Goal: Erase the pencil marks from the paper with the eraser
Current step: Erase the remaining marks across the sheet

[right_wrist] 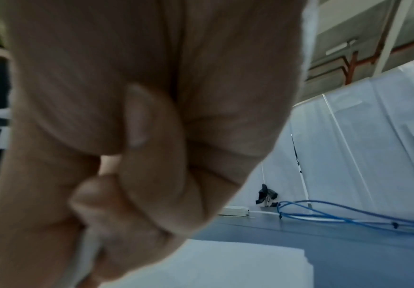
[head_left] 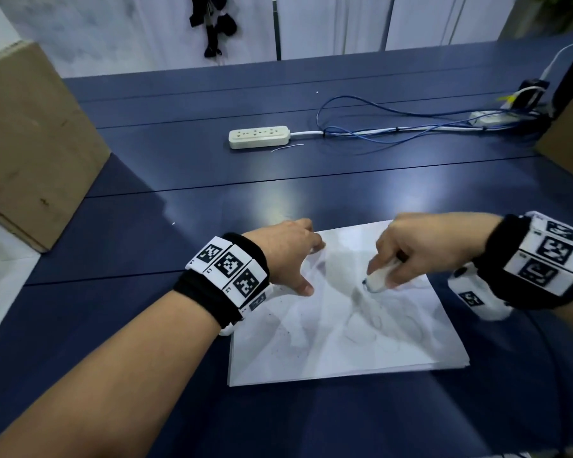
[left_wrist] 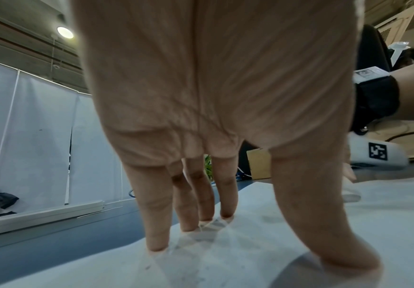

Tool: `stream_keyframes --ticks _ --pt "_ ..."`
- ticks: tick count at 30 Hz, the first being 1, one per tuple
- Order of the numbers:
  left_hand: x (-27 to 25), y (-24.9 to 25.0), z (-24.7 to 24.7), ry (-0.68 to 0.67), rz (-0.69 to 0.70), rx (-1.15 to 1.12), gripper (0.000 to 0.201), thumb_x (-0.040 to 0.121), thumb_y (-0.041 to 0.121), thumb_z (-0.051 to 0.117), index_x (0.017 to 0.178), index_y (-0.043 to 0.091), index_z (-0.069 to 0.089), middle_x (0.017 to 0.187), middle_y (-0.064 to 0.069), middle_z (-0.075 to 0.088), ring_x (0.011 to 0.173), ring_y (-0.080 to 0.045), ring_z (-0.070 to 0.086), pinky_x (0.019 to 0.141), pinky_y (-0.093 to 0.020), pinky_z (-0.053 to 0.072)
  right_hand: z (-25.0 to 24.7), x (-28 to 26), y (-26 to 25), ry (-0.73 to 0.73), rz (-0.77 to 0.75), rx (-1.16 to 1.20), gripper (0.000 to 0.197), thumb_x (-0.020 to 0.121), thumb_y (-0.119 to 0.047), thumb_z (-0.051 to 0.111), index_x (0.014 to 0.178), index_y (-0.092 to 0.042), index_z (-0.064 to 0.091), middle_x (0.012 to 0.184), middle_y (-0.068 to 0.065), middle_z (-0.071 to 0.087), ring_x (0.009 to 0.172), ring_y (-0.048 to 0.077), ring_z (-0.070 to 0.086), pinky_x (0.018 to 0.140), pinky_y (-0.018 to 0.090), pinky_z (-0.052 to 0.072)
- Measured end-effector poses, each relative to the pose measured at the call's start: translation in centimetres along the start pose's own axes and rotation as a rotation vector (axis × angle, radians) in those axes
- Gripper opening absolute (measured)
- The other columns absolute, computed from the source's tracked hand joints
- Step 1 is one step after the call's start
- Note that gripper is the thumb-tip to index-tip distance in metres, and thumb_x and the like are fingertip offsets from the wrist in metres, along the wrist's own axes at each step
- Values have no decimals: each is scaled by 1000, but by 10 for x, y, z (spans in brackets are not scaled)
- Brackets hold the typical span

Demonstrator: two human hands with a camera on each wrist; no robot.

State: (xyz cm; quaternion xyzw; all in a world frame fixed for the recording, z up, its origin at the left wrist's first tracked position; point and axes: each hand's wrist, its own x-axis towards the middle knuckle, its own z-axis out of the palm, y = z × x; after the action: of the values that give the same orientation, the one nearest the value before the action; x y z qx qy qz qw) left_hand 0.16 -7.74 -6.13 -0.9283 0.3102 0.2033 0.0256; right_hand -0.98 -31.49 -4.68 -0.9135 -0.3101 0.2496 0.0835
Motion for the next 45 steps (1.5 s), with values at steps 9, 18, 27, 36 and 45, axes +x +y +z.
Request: stream_keyframes --ticks 9,18,27,36,45 --pt "-1 2 -2 -5 6 -6 75 75 46 79 139 23 46 125 1 43 110 -21 51 87 -31 45 -17 23 11 284 130 -119 26 86 -35 69 112 -34 73 52 -21 51 56 -7 48 49 3 34" --pt "-2 3 -3 -7 6 2 75 75 47 78 139 23 47 125 1 43 110 -21 51 91 -35 47 -13 20 9 228 115 -27 25 83 -43 72 107 -35 75 52 -20 57 58 -7 53 52 6 35" --pt "0 1 0 -4 4 0 80 76 48 77 143 25 42 125 2 43 114 -22 50 92 -40 49 4 -1 -1 1 26 62 32 81 -35 76 112 -38 73 72 -14 63 67 -5 54 61 5 37" --pt "-1 0 -1 -4 19 -23 79 76 47 77 144 35 40 122 3 41 109 -20 50 89 -38 50 -11 16 15 238 81 -50 28 84 -37 72 113 -35 73 63 -17 59 59 -3 51 56 3 36" --pt "-1 1 -3 -11 31 -8 80 76 47 77 145 35 38 123 2 41 109 -21 51 88 -37 50 -19 24 11 261 156 -60 22 85 -42 70 107 -37 75 49 -22 55 57 -8 51 48 9 33"
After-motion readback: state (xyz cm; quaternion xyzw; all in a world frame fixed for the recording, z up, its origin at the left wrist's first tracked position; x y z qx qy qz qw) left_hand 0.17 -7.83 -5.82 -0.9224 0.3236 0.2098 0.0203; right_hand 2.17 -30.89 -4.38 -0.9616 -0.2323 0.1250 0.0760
